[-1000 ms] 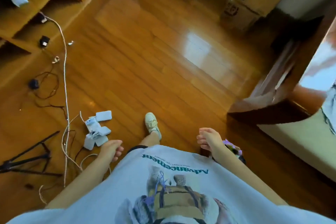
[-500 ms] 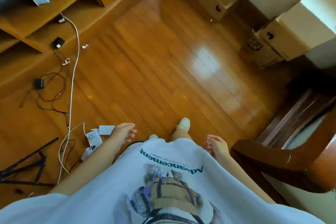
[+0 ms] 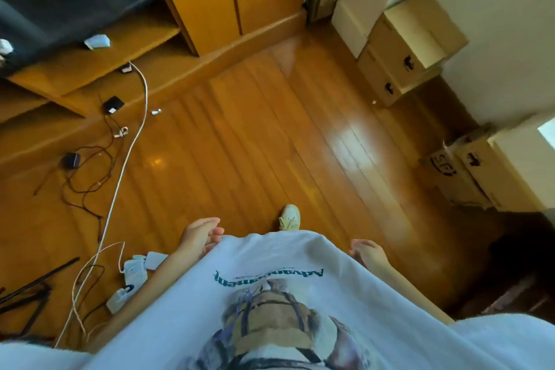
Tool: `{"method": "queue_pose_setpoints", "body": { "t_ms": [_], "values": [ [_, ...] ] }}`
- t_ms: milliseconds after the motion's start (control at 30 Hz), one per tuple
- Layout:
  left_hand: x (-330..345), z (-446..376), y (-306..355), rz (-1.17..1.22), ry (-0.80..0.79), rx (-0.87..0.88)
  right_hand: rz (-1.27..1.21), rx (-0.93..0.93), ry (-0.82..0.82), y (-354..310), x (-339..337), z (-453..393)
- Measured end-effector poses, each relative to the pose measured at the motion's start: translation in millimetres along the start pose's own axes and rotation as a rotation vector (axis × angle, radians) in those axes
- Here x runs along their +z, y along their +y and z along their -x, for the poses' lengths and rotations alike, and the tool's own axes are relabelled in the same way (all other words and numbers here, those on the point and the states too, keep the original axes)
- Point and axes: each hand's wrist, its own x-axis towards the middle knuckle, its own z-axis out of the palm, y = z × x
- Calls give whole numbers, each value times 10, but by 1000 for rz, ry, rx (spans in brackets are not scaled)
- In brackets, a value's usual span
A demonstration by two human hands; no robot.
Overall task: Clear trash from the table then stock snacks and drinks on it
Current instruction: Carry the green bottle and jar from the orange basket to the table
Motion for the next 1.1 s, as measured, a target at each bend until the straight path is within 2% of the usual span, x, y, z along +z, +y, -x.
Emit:
{"method": "queue_pose_setpoints", "body": {
  "t_ms": [133, 367, 533, 667, 900, 1100],
  "values": [
    [0, -92, 369, 135, 84, -4, 129, -76, 11, -1079, 200, -181],
    [-338, -413, 631, 267, 160, -105, 346, -240, -189, -2615, 1038, -235],
    [-597, -871, 977, 372, 176, -250, 405, -289, -240, -3380, 1620, -284],
    [-834, -1246, 1636, 376, 131, -324, 382, -242, -204, -3823, 1900, -239],
    [-967, -1788, 3362, 153, 126, -63, 245, -208, -90, -4435, 2153, -272],
    [-712, -2088, 4489, 132, -11, 57, 173, -80, 7, -4858, 2141, -428]
  ]
}}
